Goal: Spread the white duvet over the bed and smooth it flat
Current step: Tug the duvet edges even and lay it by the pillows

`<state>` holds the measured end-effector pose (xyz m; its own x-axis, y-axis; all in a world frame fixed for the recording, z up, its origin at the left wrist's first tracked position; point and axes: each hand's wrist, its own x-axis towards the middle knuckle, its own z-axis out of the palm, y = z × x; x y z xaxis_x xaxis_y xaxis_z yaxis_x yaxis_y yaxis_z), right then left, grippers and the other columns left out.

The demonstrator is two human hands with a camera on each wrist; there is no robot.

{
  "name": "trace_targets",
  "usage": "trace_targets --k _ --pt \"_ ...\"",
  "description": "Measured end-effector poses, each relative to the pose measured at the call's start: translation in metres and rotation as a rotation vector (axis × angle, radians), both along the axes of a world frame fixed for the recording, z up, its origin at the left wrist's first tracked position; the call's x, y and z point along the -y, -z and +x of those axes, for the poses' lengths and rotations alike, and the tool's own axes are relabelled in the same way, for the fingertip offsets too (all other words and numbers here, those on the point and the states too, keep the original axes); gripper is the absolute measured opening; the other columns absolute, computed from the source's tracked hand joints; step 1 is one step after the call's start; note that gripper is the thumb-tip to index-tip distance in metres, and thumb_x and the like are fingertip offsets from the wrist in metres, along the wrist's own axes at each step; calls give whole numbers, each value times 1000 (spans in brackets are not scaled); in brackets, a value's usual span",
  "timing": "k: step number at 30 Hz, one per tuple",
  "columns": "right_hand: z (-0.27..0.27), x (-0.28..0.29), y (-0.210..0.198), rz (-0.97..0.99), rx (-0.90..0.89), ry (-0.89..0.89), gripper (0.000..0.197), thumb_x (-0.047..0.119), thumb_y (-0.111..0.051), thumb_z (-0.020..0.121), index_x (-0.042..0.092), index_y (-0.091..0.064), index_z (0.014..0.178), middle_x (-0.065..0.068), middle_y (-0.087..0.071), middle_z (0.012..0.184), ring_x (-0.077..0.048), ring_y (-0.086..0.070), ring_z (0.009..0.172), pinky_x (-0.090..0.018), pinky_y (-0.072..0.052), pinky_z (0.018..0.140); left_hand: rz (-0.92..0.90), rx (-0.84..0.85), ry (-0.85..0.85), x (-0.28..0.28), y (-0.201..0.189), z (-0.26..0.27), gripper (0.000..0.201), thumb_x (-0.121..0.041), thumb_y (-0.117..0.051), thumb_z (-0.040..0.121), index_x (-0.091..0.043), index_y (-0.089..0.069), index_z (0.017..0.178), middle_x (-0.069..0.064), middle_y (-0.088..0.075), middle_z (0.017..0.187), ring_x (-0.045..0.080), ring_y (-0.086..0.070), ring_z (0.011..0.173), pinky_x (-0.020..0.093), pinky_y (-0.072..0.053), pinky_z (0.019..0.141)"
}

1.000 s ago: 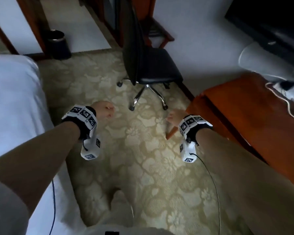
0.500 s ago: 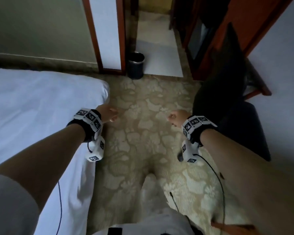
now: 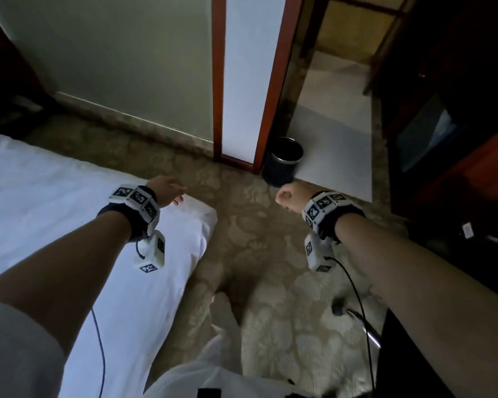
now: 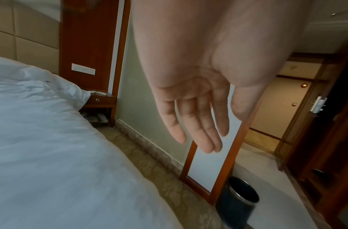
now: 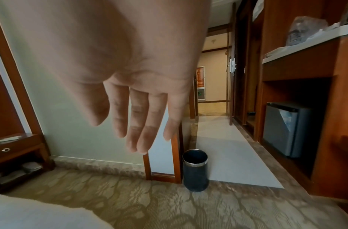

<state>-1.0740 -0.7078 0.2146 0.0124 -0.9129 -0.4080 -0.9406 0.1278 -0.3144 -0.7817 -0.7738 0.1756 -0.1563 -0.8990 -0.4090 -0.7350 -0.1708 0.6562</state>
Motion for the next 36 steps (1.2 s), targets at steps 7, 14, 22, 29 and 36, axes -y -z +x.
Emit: trace_targets --k 7,14,22,29,36 --pt "-29 195 -18 20 -5 2 32 20 -44 98 -1 -62 115 -16 -65 114 -29 -59 108 -35 -45 94 -17 -13 37 194 -11 -23 30 -15 -48 96 10 -64 99 28 -68 100 36 -68 85 42 -53 88" --pt "-29 402 -1 -34 45 -111 27 15 -45 94 3 -65 108 -11 -64 105 -18 -52 90 -27 -42 81 -66 -9 -68 368 -10 -23 19 -12 -51 94 3 -64 93 8 -63 68 -9 -55 36 33 -53 74" --pt "26 654 24 60 -15 -413 27 20 -48 95 4 -64 109 -15 -66 115 -23 -57 91 -29 -45 83 28 42 -426 501 9 19 24 -16 -52 95 3 -63 104 16 -67 91 24 -63 83 37 -51 90" --pt "160 777 29 56 -9 -654 27 24 -51 95 6 -65 109 -13 -68 110 -30 -62 106 -29 -47 87 66 32 -705 533 -1 104 25 -22 -52 94 -2 -62 107 7 -64 90 23 -62 88 31 -49 87" --pt "340 845 45 131 82 -925 25 24 -54 93 8 -64 109 -14 -68 109 -30 -63 101 -33 -49 90 99 5 -980 566 15 254 27 -16 -51 95 6 -62 109 13 -62 90 24 -58 87 40 -48 99"
